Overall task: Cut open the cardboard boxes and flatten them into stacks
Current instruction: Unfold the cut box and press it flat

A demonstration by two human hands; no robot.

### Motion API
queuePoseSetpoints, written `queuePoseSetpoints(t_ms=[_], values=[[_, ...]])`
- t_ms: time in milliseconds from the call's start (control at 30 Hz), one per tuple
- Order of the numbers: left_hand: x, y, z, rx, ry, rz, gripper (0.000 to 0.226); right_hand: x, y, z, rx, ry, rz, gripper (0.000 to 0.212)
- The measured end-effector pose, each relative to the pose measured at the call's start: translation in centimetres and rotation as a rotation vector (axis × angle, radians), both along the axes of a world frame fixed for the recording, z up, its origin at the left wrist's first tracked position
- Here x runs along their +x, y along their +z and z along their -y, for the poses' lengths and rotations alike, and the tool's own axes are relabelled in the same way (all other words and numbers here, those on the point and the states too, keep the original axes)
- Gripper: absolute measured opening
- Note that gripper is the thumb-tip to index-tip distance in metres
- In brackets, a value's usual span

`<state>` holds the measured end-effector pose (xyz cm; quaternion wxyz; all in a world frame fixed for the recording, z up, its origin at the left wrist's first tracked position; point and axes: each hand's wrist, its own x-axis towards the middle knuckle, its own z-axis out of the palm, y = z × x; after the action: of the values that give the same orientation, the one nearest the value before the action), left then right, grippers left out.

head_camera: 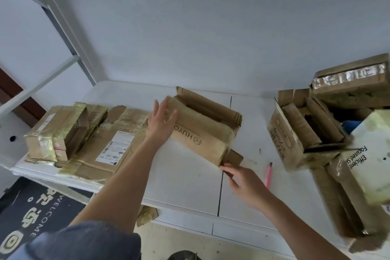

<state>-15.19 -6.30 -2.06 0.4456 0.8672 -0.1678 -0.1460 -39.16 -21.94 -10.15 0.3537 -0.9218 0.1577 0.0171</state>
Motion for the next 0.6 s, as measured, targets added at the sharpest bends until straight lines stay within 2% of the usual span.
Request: queuePoseSetpoints(t_ms=[100,167,267,300,367,467,600], values=[[0.6,0.4,1.1,0.080,-0.021,0.020,0.049,-0.3,0.3,0.4,0.026,-0.052,0.002,0.038],[0.2,0.4,1.0,0.079,0.027,-0.013,0.041,0.2,1.7,0.5,0.148,-0.205,0.096,0.035],[-1.1,-0.5,-0.6,0.146,0.133,0.015,0.031,1.3,4.4,0.3,0.504,-0.377,0.174,0.056],[-1.5,-0.9,-1.1,0.167,0.155,0.018,0.032,1.6,4.7,0.2,0.546,-0.392,0.153,0.068],[-2.3,-1.4,-2.1,0.171,0.166,-0.002,0.040,2.1,5.2,-0.2,0.476,-0.365,0.099,0.083],[-2.5,-1.1,-3.0,0.132,0.144,-0.040,0.045,2.9,6.2,-0.7,0.403,-0.355,0.128,0.066],[-1.8,-0.5,-3.6,0.004,0.211,-0.139,0.024,3.2,7.7,-0.7,0.460,-0.380,0.220,0.032]])
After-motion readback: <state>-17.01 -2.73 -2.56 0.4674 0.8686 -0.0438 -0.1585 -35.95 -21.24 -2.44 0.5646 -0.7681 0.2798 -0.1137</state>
